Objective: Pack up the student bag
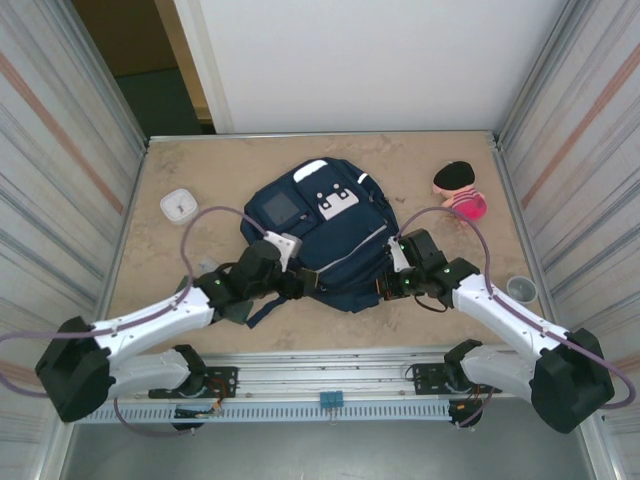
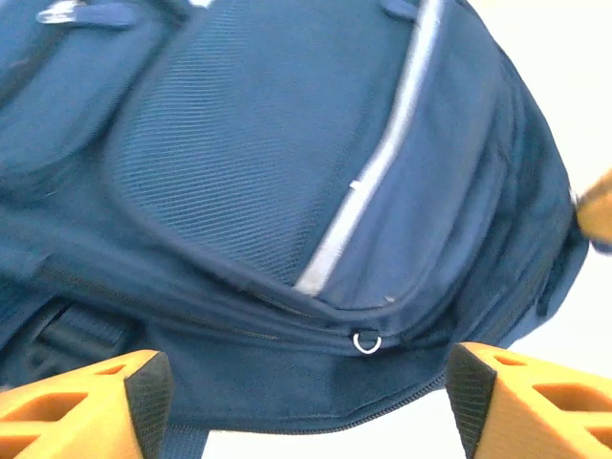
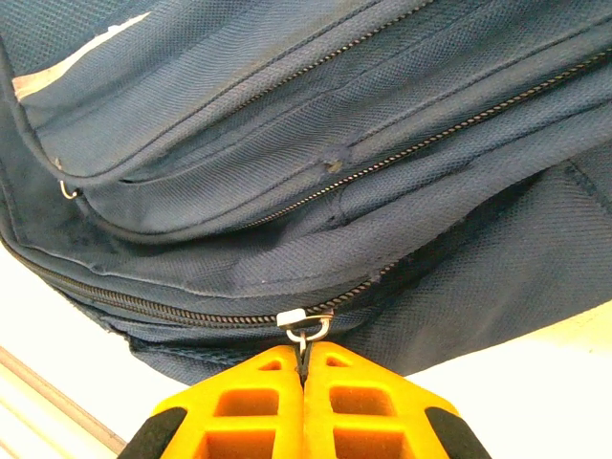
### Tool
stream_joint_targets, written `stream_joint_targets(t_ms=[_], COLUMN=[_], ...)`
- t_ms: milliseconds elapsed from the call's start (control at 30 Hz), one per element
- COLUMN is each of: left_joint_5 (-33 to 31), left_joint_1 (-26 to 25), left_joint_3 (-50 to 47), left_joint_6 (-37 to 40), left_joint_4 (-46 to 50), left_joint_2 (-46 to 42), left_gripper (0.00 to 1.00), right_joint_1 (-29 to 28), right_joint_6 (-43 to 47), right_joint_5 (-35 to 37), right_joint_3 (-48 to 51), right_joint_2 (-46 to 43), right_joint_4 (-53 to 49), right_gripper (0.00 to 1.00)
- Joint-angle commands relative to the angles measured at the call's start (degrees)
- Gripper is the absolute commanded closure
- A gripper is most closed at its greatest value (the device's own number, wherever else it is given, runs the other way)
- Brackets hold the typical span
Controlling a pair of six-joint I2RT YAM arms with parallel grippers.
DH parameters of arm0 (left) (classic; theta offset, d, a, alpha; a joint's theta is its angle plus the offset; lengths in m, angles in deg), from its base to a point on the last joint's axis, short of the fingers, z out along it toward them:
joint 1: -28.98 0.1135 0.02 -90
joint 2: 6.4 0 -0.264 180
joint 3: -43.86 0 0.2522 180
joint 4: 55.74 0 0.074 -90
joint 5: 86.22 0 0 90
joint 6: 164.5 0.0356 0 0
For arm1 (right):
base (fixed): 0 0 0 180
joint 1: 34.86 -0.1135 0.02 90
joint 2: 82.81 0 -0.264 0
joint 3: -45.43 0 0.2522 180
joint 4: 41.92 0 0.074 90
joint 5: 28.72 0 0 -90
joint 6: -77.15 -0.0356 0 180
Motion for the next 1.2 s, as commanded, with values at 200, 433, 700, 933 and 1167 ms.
stream_joint_targets(t_ms=[200, 433, 700, 933, 1167], left_joint_5=[-1.85, -2.15, -1.42, -4.88, -5.79], left_joint_1=[-0.64, -2.38, -3.84, -3.48, 6.93], left_joint_3=[-8.8, -10.91, -10.03, -9.27, -6.15], left_joint_6=[-49.66, -54.94, -55.59, -53.06, -36.81], left_joint_4=[-3.2, -13.11, -21.21, -18.65, -6.4], left_joint_2=[-4.72, 0.94, 11.42, 13.68, 7.6], left_gripper=[0.27, 0.32, 0.4, 0.85, 1.0], right_joint_1=[-3.42, -4.7, -4.77, -4.86, -12.78], right_joint_6=[-2.01, -2.19, -2.21, -2.91, -9.44], right_joint_5=[0.18, -0.13, -1.38, -1.26, 1.45], right_joint_3=[1.03, 0.72, 0.44, 1.25, 3.33], right_joint_2=[-0.26, 0.96, 1.8, 0.13, -1.12], right_joint_4=[2.5, 4.08, 4.84, 3.51, 5.95], right_gripper=[1.0, 1.0, 1.0, 1.0, 1.0])
